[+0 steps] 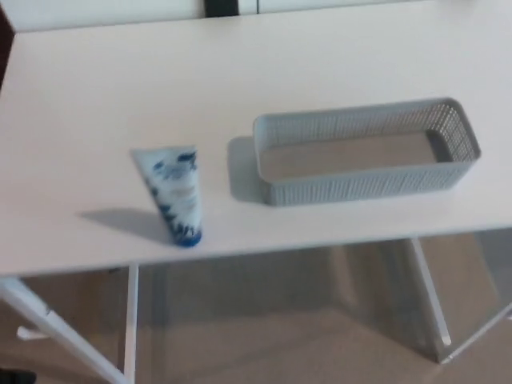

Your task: The robot walks towards a table in front, picks a shampoo with left hand and puts it in a small grey container

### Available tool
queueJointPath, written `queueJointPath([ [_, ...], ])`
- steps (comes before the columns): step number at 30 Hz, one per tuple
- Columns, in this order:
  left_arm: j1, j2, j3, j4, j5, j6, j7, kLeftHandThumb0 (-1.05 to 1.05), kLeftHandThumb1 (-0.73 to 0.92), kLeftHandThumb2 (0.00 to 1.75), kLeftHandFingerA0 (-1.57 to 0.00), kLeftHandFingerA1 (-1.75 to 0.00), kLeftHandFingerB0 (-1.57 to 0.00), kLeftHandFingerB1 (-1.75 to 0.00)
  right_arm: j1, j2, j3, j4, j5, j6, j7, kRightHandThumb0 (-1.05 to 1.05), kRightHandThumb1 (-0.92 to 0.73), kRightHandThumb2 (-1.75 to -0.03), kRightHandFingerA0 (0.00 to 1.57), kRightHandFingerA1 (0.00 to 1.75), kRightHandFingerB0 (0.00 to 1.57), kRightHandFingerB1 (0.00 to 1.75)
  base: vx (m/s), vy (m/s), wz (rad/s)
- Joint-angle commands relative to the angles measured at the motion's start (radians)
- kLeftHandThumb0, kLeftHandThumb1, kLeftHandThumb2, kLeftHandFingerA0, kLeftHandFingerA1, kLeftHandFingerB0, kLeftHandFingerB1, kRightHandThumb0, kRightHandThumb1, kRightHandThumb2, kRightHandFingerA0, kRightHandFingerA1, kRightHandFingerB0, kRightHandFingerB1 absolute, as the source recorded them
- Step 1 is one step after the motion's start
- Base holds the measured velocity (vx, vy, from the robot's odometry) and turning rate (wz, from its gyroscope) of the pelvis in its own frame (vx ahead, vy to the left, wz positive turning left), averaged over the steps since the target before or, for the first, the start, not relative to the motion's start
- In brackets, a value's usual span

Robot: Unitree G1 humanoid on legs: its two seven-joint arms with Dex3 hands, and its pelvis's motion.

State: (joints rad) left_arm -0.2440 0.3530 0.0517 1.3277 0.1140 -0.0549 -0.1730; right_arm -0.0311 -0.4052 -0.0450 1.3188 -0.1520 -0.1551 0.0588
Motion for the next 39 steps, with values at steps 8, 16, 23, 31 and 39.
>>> queueJointPath([
  [8, -0.004, 0.016, -0.01, 0.003, 0.013, 0.02, -0.018, 0.35, 0.27, 1.32, -0.43, -0.86, -0.17, -0.68, 0.014, -0.005, -0.007, 0.005, 0.003, -0.003, 0.002, -0.31, -0.53, -0.55, 0.78, 0.47, 0.6, 0.41, 0.26, 0.135, -0.17],
  [16, -0.018, 0.019, -0.025, 0.005, 0.016, 0.019, -0.025, 0.35, 0.19, 1.31, -0.43, -0.94, -0.23, -0.75, 0.009, -0.002, -0.008, 0.011, 0.0, 0.002, -0.006, -0.31, -0.53, -0.54, 0.78, 0.46, 0.6, 0.41, -0.01, 0.241, -0.04],
  [23, 0.015, 0.063, -0.08, 0.005, 0.055, 0.038, -0.12, 0.35, 0.2, 1.13, -0.59, -0.89, -0.38, -0.74, 0.034, 0.012, -0.01, 0.006, 0.006, -0.004, -0.002, -0.32, -0.53, -0.55, 0.79, 0.47, 0.61, 0.41, -0.11, -0.144, -0.01],
  [31, 0.168, 0.127, -0.051, -0.101, -0.003, -0.056, -0.095, 0.1, 0.2, 1.18, -0.56, -0.92, -0.3, -0.73, 0.03, -0.002, -0.017, 0.013, 0.001, -0.005, -0.01, -0.31, -0.52, -0.54, 0.81, 0.47, 0.63, 0.42, -0.1, -0.156, -0.08],
  [39, 0.668, 0.155, 0.305, -0.708, -0.308, -0.1, -0.283, -0.39, 0.18, 1.31, -0.51, -0.97, -0.09, -0.71, 0.018, -0.004, -0.036, 0.008, 0.019, 0.003, 0.003, -0.28, -0.52, -0.55, 0.79, 0.48, 0.62, 0.42, 0.0, 0.135, -0.1],
])
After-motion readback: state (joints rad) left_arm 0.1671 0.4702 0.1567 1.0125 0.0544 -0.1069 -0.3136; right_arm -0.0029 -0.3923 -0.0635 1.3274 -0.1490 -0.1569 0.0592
